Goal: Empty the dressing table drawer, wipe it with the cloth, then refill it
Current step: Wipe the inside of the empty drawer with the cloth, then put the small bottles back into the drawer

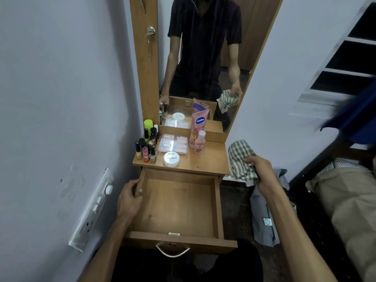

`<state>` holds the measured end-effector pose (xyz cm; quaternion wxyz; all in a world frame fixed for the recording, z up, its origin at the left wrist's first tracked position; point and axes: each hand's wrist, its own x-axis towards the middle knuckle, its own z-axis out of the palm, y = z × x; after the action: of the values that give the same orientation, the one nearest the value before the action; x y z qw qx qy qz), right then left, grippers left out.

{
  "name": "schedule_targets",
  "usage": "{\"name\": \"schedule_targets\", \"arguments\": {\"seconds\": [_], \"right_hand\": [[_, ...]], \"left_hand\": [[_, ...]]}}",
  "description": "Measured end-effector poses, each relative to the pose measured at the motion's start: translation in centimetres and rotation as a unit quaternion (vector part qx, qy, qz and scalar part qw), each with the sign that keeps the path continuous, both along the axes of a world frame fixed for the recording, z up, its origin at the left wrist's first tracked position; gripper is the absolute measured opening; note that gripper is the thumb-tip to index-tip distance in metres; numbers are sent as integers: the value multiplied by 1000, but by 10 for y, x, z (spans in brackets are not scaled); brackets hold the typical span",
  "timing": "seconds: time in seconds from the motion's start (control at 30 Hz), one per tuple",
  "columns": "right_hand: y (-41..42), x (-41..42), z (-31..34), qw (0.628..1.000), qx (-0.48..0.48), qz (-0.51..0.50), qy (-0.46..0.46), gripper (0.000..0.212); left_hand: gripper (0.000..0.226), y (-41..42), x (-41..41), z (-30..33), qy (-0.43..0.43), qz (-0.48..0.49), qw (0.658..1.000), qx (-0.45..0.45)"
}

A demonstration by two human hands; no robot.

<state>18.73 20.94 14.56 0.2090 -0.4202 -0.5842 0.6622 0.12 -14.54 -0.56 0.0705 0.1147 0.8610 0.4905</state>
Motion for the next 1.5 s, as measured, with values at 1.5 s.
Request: {"name": "schedule_targets", "arguments": {"seconds": [1.5], "right_hand": [[-27,-98,-79,796,533,158,-240,61]], "left_hand": [[52,21,18,3,139,-123,921,-342]]}}
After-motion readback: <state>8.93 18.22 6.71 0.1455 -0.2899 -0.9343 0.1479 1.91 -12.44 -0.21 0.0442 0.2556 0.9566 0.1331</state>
